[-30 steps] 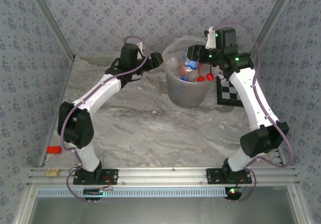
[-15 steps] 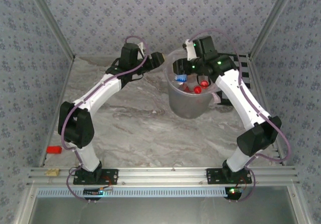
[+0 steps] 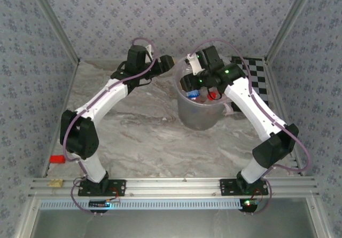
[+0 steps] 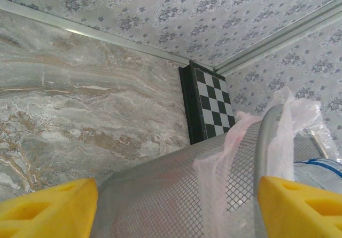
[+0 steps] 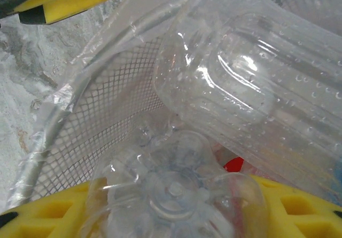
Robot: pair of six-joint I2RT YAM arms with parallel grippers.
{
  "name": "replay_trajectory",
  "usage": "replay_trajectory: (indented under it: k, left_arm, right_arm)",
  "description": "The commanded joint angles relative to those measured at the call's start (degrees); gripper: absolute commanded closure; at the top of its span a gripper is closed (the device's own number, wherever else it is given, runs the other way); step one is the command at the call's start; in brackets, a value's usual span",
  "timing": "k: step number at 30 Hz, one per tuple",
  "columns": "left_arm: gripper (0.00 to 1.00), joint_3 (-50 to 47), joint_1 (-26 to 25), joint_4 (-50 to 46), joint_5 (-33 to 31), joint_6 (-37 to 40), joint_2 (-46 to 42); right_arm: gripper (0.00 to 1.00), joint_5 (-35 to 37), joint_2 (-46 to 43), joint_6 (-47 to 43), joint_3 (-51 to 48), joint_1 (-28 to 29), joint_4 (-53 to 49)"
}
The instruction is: Put the plastic bottles in the bin
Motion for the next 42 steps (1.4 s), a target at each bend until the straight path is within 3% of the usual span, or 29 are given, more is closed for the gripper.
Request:
replay_trajectory:
  k: [1, 4, 8, 12, 16, 21, 23, 29, 35, 37, 39, 42]
  left_arm:
    - [0.21, -0.13, 0.07, -1.0, 0.11, 1.63, -3.86]
    - [0.2, -0.59, 0.11, -1.61, -0.64, 2.5, -5.2]
    - [0.19, -1.63, 0.06, -2.75, -2.05, 4.16, -7.42]
    - [0.19, -2.28, 0.09, -3.99, -2.68, 4.98, -8.7]
    - [0.18, -3.99, 0.06, -4.45, -2.87, 5.33, -10.29]
    - [0.15, -6.62, 0.11, -6.53, -5.3, 8.11, -13.34]
    - [0.14, -7.77, 0.28, -7.61, -6.71, 9.0, -14.8]
    - [0.12, -12.21, 1.2, -7.84, -6.73, 9.28, -18.8]
    - [0.06, -15.08, 2.08, -9.55, -6.49, 12.42, -21.78]
    - [0.03, -15.64, 2.66, -10.94, -6.21, 13.77, -22.28]
    - [0.0, -16.15, 3.43, -12.34, -5.96, 15.0, -22.73]
    - [0.0, -18.25, 4.53, -11.08, -3.62, 17.92, -23.65]
  right_arm:
    - [0.26, -2.97, -3.15, 1.87, 5.9, 0.17, -4.72]
    - [0.17, -2.94, -2.54, 1.48, 12.19, 0.18, -6.72]
    - [0.15, -1.65, -1.19, 1.2, 16.71, 0.05, -7.68]
    - [0.24, 1.32, 2.03, 1.32, 19.92, 0.53, -8.88]
    - [0.41, 3.11, 3.39, 0.77, 20.06, 2.47, -9.65]
    - [0.43, 5.82, 1.22, 2.12, 19.08, 1.93, -9.72]
    - [0.43, 7.03, -1.1, 4.24, 18.4, -1.17, -9.35]
    - [0.39, 5.11, -9.06, 12.0, 9.16, -17.44, -7.96]
    - [0.21, -10.49, -16.33, 18.61, -3.37, -30.55, -6.37]
    - [0.25, -14.32, -19.25, 20.37, -8.15, -33.87, -4.46]
    - [0.4, -17.61, -21.58, 21.32, -12.37, -36.25, -3.04]
    - [0.5, -23.87, -22.79, 21.59, -16.5, -37.42, -1.64]
